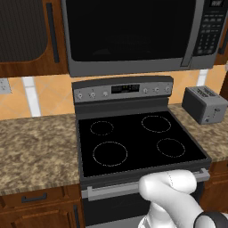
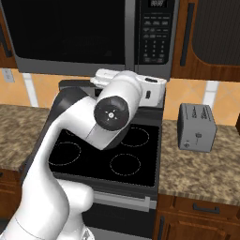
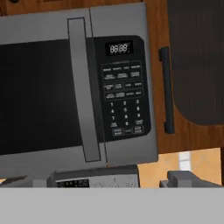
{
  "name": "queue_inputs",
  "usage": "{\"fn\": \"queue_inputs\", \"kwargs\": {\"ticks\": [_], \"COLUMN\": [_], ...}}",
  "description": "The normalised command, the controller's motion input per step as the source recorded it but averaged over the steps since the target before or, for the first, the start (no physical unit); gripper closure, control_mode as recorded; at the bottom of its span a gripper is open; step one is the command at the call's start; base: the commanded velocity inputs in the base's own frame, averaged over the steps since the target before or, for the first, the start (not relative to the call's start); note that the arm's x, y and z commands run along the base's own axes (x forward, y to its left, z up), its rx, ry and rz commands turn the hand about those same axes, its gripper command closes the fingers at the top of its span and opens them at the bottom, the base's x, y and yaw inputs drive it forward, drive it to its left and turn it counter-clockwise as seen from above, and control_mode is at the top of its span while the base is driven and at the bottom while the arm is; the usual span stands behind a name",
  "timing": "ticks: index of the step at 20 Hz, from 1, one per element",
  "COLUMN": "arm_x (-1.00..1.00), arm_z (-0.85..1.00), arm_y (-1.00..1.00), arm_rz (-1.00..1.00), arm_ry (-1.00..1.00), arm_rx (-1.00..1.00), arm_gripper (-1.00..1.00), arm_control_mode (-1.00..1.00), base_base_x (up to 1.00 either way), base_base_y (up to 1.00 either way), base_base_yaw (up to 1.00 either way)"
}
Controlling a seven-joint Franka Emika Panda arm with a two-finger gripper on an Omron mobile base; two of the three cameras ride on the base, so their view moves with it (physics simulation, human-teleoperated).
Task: Open the microwave, place the bowl with waffle inside the microwave, then close the microwave door and turn it on.
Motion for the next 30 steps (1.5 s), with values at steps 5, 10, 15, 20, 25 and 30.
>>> {"fn": "queue_inputs", "kwargs": {"ticks": [5, 10, 15, 20, 25, 30], "arm_x": [0.55, 0.41, 0.15, 0.19, 0.36, 0.38], "arm_z": [-0.09, -0.04, -0.02, -0.02, -0.04, -0.13], "arm_y": [-0.05, -0.16, -0.28, -0.22, -0.10, 0.00], "arm_rz": [0.13, 0.10, 0.01, 0.00, 0.00, 0.00], "arm_ry": [0.00, 0.00, 0.00, 0.00, 0.00, 0.00], "arm_rx": [0.00, 0.00, 0.00, 0.00, 0.00, 0.00], "arm_gripper": [-1.00, -1.00, -1.00, -1.00, -1.00, -1.00], "arm_control_mode": [-1.00, -1.00, -1.00, -1.00, -1.00, -1.00], "base_base_x": [0.00, 0.00, 0.00, 0.00, 0.00, 0.00], "base_base_y": [0.00, 0.00, 0.00, 0.00, 0.00, 0.00], "base_base_yaw": [0.00, 0.00, 0.00, 0.00, 0.00, 0.00]}}
